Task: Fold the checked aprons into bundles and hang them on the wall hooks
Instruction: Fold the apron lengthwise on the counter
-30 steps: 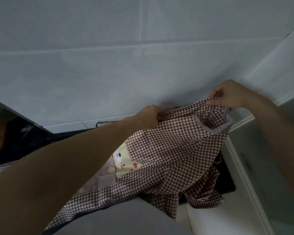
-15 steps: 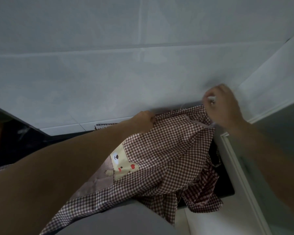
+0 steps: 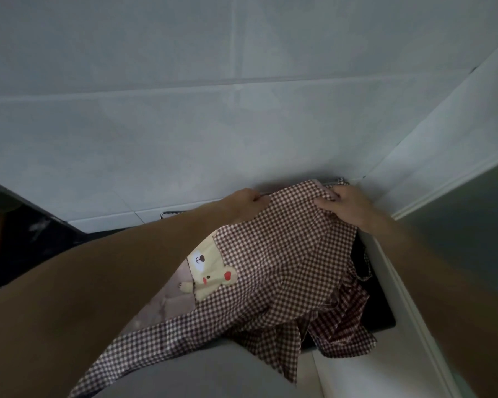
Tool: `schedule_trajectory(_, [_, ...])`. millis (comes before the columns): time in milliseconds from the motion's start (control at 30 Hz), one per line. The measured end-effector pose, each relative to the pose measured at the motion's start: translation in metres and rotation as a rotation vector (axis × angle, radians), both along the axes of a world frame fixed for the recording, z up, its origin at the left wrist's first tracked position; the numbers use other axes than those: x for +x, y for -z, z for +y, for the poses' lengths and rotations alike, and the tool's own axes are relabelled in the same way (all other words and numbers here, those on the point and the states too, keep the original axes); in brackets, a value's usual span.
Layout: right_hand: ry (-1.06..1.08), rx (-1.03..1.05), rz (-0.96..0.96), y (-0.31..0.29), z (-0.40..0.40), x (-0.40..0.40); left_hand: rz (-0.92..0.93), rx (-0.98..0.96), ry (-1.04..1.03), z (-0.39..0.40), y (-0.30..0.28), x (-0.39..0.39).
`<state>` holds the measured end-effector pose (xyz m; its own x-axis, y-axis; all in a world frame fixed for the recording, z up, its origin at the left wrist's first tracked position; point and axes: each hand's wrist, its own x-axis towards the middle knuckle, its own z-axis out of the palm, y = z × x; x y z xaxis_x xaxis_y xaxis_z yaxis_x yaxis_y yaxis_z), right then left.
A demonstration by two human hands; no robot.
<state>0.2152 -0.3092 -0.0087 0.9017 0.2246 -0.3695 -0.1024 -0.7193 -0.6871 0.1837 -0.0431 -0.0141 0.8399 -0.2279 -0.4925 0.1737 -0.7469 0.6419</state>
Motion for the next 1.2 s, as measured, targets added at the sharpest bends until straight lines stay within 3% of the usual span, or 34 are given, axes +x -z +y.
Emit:
schedule_trajectory(100, [-0.016,-0.059,-0.112,0.004,0.002,0.000,-0.086,0.080,0.072,0.000,0.002,-0.003])
schedule_trajectory(267, [-0.277,-0.346,0.149,0.000,-0.013,-0.001,-0.150,0.165,0.044,0.000,0.008,-0.003])
schedule_trajectory(367, [-0.384,-0.357,0.192,-0.011,-0.032,-0.001,-0.165,0.174,0.024,0.000,0.011,-0.003])
schedule_trajectory(433, [-0.269,-0.292,0.010,-0.019,-0.043,-0.004,-0.182,0.168,-0.021,0.000,0.013,-0.004])
schedule_trajectory(500, [-0.011,-0.197,-0.326,-0.016,-0.054,-0.006,-0.180,0.151,-0.089,0.000,0.016,-0.005])
schedule_trajectory(567, [0.186,-0.229,-0.673,-0.008,-0.056,-0.016,-0.184,0.147,-0.137,0.001,0.019,-0.006])
schedule_trajectory(600, [0.285,-0.232,-0.745,-0.003,-0.053,-0.027,-0.195,0.143,-0.149,0.000,0.020,-0.006])
schedule_trajectory(667, [0.465,-0.071,-0.580,-0.001,-0.040,-0.047,-0.209,0.130,-0.170,-0.001,0.020,-0.006])
schedule_trajectory(800, [0.676,0.435,0.300,0.019,-0.018,-0.084,-0.202,0.124,-0.167,-0.008,0.013,-0.008])
schedule_trajectory(867, [0.707,0.556,0.473,0.030,-0.018,-0.096,-0.207,0.129,-0.145,-0.012,0.010,-0.010])
schedule_trajectory(967, [0.726,0.690,0.445,0.033,-0.018,-0.106,-0.225,0.099,-0.129,-0.014,0.007,-0.012])
schedule_trajectory(1133, [0.902,0.628,0.026,0.031,-0.035,-0.117,-0.277,0.047,-0.088,-0.019,0.001,-0.007])
schedule_trajectory(1200, [0.984,0.761,0.037,0.028,-0.032,-0.125,-0.280,0.026,-0.046,-0.028,-0.003,-0.006])
